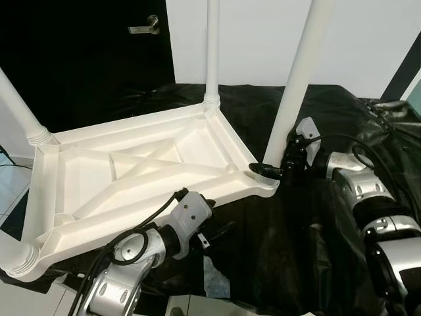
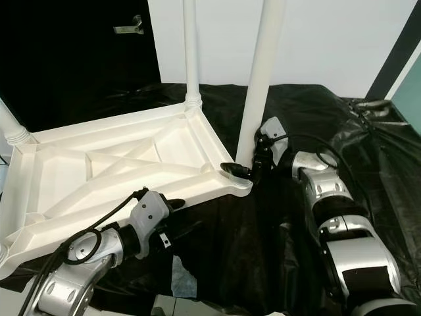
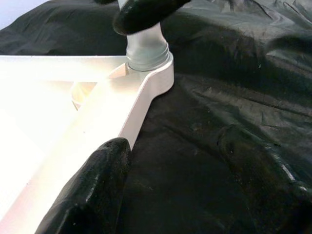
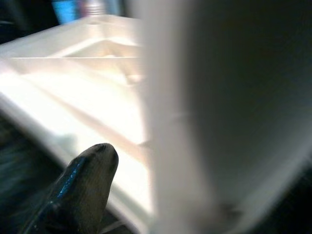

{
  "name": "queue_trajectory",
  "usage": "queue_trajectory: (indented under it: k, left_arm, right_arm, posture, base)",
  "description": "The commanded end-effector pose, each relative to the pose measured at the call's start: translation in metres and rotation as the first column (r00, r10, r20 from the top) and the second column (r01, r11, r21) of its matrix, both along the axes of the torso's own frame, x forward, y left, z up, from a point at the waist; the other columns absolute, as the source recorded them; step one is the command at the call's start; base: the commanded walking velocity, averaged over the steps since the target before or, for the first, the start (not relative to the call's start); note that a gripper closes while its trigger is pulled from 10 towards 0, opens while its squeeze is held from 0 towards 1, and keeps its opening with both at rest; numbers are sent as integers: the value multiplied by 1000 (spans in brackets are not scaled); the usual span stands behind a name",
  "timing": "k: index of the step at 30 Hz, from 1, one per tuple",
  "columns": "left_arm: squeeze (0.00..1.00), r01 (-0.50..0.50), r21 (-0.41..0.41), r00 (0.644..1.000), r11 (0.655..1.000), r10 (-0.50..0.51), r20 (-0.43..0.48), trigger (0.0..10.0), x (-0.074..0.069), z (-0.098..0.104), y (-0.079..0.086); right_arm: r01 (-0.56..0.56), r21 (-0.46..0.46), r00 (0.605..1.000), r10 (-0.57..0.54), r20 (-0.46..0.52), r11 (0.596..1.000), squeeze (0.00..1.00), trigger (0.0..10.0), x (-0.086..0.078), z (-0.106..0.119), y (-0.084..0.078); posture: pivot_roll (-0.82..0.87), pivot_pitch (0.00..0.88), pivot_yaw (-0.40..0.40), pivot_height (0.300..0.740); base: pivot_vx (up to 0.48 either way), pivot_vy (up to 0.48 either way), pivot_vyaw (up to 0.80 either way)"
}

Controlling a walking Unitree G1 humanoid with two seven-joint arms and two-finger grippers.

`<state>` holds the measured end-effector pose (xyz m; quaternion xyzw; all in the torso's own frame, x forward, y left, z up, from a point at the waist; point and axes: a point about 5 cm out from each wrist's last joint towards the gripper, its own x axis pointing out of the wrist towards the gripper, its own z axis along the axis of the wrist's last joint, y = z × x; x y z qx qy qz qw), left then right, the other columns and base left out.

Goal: Building children table

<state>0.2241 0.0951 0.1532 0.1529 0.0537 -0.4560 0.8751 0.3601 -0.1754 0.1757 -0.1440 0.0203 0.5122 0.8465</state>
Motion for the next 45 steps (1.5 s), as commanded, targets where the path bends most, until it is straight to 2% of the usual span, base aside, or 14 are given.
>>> queue_trajectory:
  k: [1,7,14,15,18,20,22,26,28,29,31,35,39,45]
  left_arm:
    - [0,-18,8,1000,1000,18,6,10000,0,3,2]
    - [0,-10,33,1000,999,10,-15,10000,-3,2,5]
    - [0,6,39,1000,999,-5,-23,10000,-4,3,5]
    - [0,11,46,1000,999,-10,-20,10000,-3,3,5]
    - [0,13,41,1000,999,-12,-23,10000,-3,4,4]
    - [0,13,34,1000,999,-12,-25,10000,-3,4,2]
    - [0,13,34,1000,999,-12,-25,10000,-3,4,2]
    - [0,10,28,1000,1000,-9,-24,10000,-2,4,1]
    - [0,3,15,1000,1000,-3,-17,10000,0,4,-1]
    - [0,2,11,1000,1000,-2,-13,10000,1,4,-3]
    - [0,2,10,1000,1000,-2,-10,10000,2,3,-3]
    - [0,6,0,1000,1000,-6,-4,10000,6,1,-8]
    - [0,9,1,1000,1000,-9,0,10000,8,1,-8]
    - [0,10,5,1000,1000,-10,15,10000,15,1,-9]
  right_arm:
    - [-83,6,997,83,-10,997,0,10000,-3,5,3]
    - [-242,25,969,243,-50,970,0,10000,-21,6,-2]
    - [-325,39,942,327,-72,945,0,10000,-39,6,-8]
    - [-367,29,926,368,-89,930,0,10000,-49,6,-8]
    - [-394,35,913,395,-102,919,0,10000,-57,7,-7]
    - [-442,37,889,443,-119,896,0,10000,-72,8,-6]
    - [-442,37,889,443,-119,896,0,10000,-72,8,-6]
    - [-454,35,881,455,-130,890,0,10000,-86,8,-5]
    - [-394,-1,910,390,-140,919,0,10000,-90,-1,-9]
    - [-316,-18,941,311,-132,948,0,10000,-84,-7,-10]
    - [-263,-28,958,257,-125,964,0,10000,-80,-11,-11]
    - [-97,55,992,101,-80,994,0,10000,-75,-24,6]
    - [-54,87,993,63,-97,995,0,10000,-75,-27,13]
    - [35,172,994,-17,-104,984,0,10000,-72,-33,33]
  posture:
    - [207,44,20,740]
    - [210,54,44,740]
    - [200,56,55,740]
    - [196,56,57,740]
    - [193,57,58,740]
    - [186,53,50,740]
    - [186,53,50,740]
    - [174,45,38,740]
    - [164,35,28,740]
    - [155,28,19,740]
    - [153,26,16,740]
    - [134,7,8,740]
    - [129,0,8,740]
    - [116,0,5,740]
  base:
    - [0,0,0]
    - [0,0,0]
    - [0,0,0]
    - [0,0,0]
    - [0,0,0]
    - [0,0,0]
    - [0,0,0]
    - [0,0,0]
    - [0,0,0]
    - [0,0,0]
    - [0,0,0]
    - [0,0,0]
    - [0,0,0]
    - [0,0,0]
